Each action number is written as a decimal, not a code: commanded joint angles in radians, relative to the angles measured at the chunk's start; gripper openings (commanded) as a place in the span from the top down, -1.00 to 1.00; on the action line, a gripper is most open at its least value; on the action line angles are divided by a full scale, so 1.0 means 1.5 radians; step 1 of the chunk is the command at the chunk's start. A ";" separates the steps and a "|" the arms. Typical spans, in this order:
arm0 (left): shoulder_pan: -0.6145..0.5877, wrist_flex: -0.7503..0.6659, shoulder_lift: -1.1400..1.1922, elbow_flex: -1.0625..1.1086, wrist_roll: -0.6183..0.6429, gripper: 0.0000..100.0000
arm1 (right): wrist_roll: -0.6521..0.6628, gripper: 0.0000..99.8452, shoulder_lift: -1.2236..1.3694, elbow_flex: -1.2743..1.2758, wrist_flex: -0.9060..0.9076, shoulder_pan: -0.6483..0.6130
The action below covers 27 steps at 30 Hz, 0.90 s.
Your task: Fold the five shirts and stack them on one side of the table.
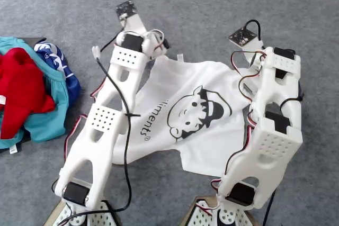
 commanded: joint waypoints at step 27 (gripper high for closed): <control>0.029 -0.049 -0.058 0.121 -0.039 0.69 | 0.005 0.97 0.015 -0.008 0.007 0.002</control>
